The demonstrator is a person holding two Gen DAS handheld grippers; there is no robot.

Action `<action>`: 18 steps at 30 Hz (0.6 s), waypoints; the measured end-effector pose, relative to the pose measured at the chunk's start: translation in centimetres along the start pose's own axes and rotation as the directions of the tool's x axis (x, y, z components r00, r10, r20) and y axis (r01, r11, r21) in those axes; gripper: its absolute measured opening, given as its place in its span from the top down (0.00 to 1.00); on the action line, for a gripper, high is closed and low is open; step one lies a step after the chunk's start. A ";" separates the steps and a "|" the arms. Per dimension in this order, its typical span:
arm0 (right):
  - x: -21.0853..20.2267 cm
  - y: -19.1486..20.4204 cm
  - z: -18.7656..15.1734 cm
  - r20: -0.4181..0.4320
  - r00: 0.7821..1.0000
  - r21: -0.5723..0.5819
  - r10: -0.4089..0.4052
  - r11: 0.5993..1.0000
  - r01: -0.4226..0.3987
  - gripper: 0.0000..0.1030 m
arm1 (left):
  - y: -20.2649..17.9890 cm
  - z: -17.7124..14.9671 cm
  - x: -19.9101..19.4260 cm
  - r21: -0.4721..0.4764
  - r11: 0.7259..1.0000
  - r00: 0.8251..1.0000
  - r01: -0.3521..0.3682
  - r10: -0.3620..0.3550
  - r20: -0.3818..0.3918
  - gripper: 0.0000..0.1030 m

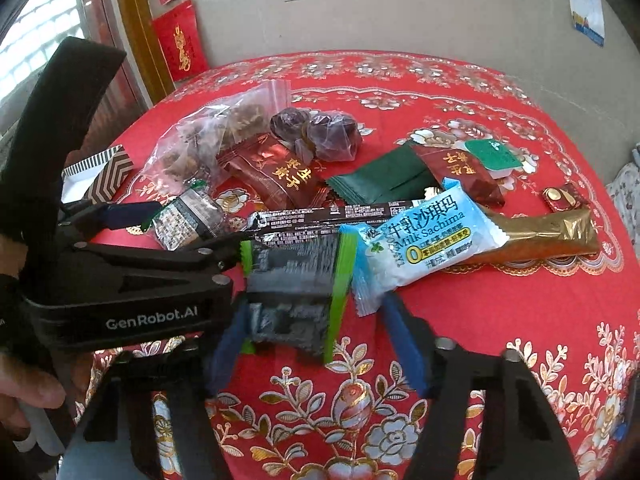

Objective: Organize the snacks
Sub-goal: 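Grasp the wrapped biscuit with the left tool while the right tool grasps the black green-edged packet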

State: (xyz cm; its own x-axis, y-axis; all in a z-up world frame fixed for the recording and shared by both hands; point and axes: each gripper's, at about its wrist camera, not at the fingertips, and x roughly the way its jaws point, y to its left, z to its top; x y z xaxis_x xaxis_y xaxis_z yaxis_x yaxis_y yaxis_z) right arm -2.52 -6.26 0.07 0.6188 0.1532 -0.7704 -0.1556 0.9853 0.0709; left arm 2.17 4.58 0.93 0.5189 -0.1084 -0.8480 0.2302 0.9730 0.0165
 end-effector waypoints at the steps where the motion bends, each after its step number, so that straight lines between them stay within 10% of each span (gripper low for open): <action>1: -0.1 -0.1 0.0 0.001 1.000 -0.001 -0.005 1.000 0.005 0.50 | 0.0 0.0 -0.1 -0.003 1.000 1.000 -0.001 0.001 0.003 0.18; 6: -0.4 -1.4 -0.2 0.009 0.999 0.040 0.036 0.999 -0.036 0.59 | 0.3 -0.3 -0.5 -0.025 1.000 1.000 -0.011 0.011 0.019 0.35; 18: -2.5 -1.3 -1.4 0.045 0.997 0.019 0.066 0.998 -0.067 0.60 | 1.1 -2.9 -2.6 -0.077 0.997 0.998 0.019 -0.015 0.055 0.38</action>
State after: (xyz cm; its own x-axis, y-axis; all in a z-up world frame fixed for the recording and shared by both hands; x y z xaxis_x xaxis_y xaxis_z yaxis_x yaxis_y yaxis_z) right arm -4.95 -8.03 1.04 0.6409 0.2211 -0.7350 -0.1819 0.9741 0.1345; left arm -1.29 6.49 1.61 0.5599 -0.1341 -0.8176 0.1764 0.9835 -0.0406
